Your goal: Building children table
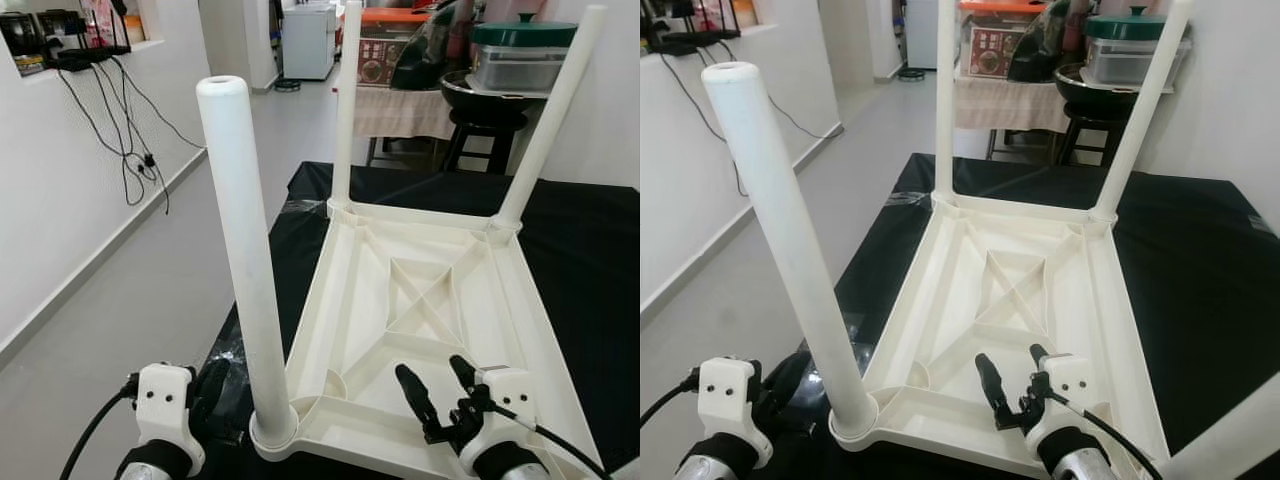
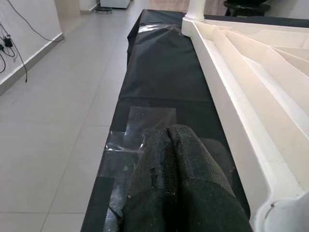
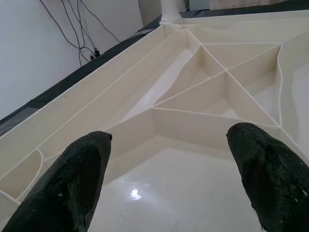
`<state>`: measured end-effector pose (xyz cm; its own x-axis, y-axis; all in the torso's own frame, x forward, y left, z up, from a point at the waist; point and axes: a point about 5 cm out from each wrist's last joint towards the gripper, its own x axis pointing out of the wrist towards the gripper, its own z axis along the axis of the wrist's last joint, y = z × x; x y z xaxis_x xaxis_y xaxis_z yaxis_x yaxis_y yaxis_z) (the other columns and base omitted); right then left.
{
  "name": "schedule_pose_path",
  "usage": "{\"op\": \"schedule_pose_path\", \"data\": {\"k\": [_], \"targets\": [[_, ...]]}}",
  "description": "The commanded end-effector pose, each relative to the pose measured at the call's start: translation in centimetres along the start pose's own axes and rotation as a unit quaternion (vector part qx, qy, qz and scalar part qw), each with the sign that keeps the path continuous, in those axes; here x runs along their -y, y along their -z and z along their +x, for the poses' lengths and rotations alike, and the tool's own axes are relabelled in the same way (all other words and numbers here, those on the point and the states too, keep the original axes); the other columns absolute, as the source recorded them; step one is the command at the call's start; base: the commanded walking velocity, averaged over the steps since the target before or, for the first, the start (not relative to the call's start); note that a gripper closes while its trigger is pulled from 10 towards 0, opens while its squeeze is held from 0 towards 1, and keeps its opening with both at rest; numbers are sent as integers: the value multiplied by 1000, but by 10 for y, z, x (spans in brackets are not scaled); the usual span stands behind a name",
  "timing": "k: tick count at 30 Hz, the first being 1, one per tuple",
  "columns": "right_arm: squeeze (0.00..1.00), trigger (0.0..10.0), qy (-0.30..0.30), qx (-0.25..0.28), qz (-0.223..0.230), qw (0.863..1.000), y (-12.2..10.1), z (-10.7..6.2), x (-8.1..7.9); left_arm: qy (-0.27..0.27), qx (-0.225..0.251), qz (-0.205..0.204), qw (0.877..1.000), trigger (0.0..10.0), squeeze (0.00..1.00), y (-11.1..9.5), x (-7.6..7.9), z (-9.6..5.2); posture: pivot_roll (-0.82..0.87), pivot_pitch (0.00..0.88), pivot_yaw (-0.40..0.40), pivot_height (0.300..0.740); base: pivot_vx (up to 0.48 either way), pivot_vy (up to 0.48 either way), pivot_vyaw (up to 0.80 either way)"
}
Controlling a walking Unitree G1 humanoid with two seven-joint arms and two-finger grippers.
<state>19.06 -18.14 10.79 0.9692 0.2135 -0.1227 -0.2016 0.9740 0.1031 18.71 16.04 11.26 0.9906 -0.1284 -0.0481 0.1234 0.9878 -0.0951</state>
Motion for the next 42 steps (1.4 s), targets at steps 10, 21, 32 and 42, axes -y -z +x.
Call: {"op": "schedule_pose_path", "data": {"k": [10, 21, 32, 42], "targets": [[0, 10000, 0, -7, 3, 1000, 1, -1, 1, -23, -60, 14, 998, 10000, 0, 9, -5, -1, -38, 41, -9, 740, -118, 0, 0], [0, 10000, 1, -7, 4, 1000, 1, -1, 2, -21, -47, 5, 999, 10000, 0, 4, -5, -1, -37, 49, -11, 740, -87, 0, 0], [0, 10000, 1, -7, 5, 1000, 2, 0, 2, -21, -47, 2, 999, 10000, 0, 4, -5, 0, -36, 51, -10, 740, 0, 0, 0], [0, 10000, -8, -14, -9, 1000, 2, -1, 0, -19, -47, 0, 999, 10000, 0, 3, -5, 0, -36, 56, -8, 740, 0, 0, -773]]}}
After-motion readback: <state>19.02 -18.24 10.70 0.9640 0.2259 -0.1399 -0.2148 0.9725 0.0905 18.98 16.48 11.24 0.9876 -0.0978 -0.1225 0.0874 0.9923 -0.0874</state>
